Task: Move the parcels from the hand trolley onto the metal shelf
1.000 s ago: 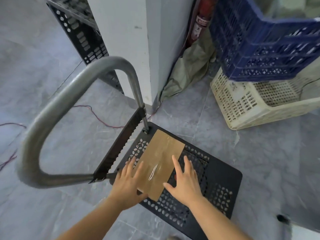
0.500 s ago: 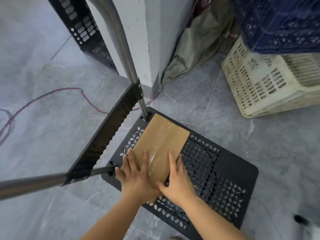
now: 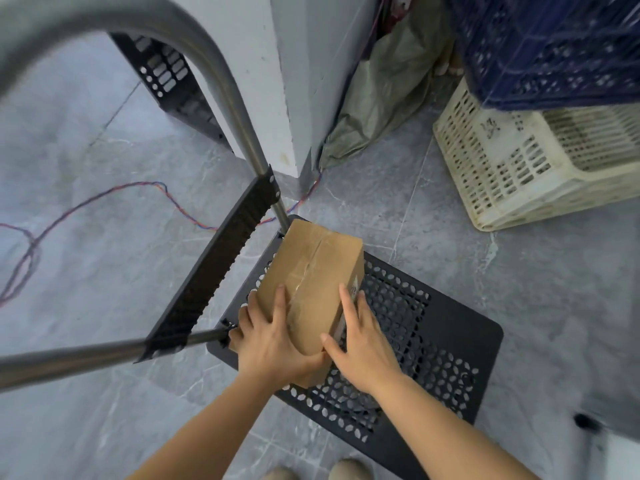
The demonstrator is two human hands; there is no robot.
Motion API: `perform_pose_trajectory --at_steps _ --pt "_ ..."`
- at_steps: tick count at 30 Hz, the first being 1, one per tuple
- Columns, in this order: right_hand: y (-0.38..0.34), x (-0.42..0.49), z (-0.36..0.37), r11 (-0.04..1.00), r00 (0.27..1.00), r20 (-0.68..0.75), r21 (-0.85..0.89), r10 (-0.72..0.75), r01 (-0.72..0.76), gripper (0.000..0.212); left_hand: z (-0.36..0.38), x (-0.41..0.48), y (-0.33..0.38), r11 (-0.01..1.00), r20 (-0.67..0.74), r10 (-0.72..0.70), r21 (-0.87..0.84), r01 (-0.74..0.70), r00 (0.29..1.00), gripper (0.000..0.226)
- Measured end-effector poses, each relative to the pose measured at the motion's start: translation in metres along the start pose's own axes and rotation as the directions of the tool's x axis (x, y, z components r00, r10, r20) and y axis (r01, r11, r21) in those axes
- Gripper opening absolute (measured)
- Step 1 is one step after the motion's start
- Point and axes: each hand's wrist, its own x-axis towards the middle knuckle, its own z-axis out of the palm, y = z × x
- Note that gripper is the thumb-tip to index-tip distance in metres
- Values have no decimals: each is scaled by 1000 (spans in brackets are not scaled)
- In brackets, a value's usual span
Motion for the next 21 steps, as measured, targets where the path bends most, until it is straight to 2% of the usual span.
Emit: perform_pose_trajectory --at_steps 7,12,17,21 --pt "-29 -48 -59 996 993 -87 37 -82 85 89 -69 -45 21 996 25 59 -70 -57 998 128" --pt "-59 -103 -132 990 981 -139 -54 -135 128 75 -155 -98 36 966 27 148 -216 -139 989 132" --pt "-99 -159 -216 993 962 -246 -54 -120 110 77 -247 -164 48 868 -52 265 -422 -261 963 129" --pt "-129 -216 -270 989 926 -351 -1 -139 148 86 -310 -213 55 778 -131 344 -515 -360 930 131"
